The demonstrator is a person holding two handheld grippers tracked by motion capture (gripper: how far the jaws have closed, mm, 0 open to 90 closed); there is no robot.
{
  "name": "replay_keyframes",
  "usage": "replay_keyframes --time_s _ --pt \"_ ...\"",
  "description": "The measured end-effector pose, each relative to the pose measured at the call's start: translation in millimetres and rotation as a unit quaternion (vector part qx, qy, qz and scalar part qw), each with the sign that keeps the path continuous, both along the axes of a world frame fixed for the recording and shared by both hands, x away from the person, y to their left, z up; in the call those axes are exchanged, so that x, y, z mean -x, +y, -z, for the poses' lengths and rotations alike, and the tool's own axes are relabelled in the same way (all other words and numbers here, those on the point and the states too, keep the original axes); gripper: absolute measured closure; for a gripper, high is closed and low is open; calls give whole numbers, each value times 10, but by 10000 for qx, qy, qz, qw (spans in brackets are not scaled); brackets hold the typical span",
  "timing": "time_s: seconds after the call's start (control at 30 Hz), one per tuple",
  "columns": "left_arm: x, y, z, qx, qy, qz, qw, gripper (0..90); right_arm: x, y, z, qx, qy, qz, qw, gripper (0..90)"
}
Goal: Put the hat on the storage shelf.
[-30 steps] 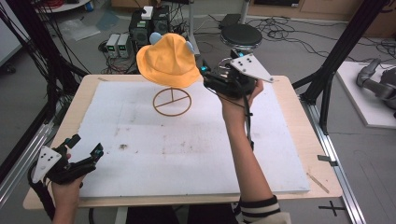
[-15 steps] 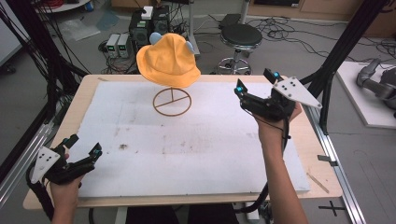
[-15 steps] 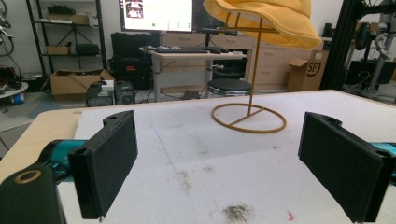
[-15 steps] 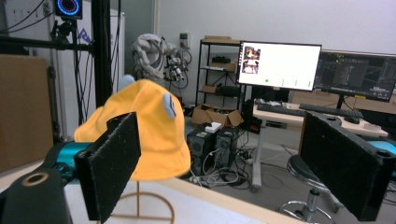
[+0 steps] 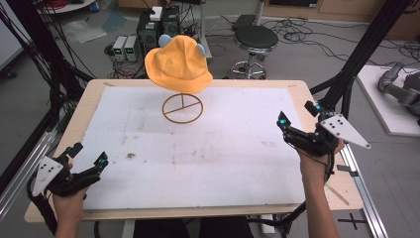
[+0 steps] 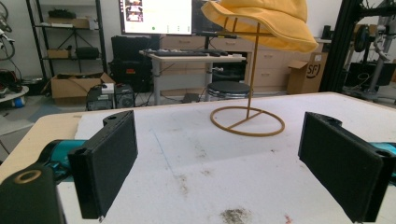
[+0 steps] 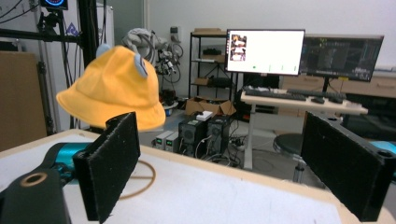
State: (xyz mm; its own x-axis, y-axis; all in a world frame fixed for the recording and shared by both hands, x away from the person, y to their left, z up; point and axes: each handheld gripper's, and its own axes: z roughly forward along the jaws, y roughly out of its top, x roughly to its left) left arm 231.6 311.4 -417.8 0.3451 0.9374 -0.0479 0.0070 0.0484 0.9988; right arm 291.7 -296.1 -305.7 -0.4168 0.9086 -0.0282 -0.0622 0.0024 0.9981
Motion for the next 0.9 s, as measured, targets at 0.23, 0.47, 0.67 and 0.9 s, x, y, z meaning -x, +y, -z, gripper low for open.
replay_keyframes --time_s 0.23,0.47,0.67,0.9 --pt "7 -7 -16 -6 -24 7 10000 122 54 -207 364 -121 305 -133 9994 118" --pt "15 -16 -20 32 -46 11 10000 122 99 -328 660 -174 394 -155 9990 118" --pt "8 -24 -22 61 -43 -16 10000 122 94 -355 787 -272 304 -291 9987 118" --pt "-16 -19 -17 70 -36 -30 10000 122 63 -375 895 -268 407 -401 9980 118"
